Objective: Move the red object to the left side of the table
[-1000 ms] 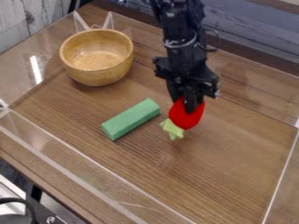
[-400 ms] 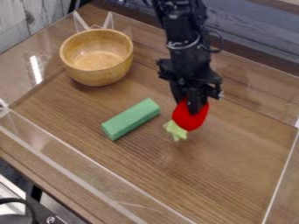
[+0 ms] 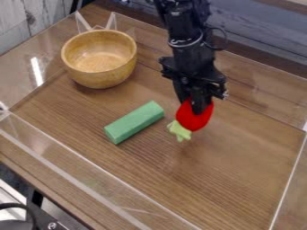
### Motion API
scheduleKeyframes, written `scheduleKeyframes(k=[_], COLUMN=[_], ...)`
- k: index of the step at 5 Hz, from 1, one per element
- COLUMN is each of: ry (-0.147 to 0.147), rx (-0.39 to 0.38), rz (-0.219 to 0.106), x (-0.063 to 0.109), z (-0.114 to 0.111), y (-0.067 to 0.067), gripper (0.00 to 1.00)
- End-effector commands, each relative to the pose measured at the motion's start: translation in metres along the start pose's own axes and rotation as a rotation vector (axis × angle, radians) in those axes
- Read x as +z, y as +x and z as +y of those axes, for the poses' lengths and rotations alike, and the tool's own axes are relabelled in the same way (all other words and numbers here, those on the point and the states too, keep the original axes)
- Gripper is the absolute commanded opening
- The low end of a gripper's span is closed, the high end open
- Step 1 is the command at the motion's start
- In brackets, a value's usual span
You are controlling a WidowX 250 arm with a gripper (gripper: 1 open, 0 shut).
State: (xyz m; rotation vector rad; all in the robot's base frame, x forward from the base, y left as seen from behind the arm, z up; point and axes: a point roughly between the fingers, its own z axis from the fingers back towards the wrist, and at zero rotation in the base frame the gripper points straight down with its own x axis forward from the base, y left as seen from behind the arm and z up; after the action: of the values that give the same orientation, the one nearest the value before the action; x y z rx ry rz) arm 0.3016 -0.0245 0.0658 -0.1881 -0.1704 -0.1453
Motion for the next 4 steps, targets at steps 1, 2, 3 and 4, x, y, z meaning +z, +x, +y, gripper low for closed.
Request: scheduleKeyframes(k=[1, 2, 3, 4], ry=[0.011, 0.011, 0.009, 0.007], rx=[-0.014, -0.012, -0.011, -0.01], rz=[-0.06, -0.061, -0.065, -0.068], x=[0.0066, 0.0074, 0.012, 0.0159], z=[-0.0016, 0.0006, 0.0021, 0.0041], y=[0.0167, 0.016, 0.0142, 0.0125], gripper=[0.0, 0.0, 0.0, 0.0])
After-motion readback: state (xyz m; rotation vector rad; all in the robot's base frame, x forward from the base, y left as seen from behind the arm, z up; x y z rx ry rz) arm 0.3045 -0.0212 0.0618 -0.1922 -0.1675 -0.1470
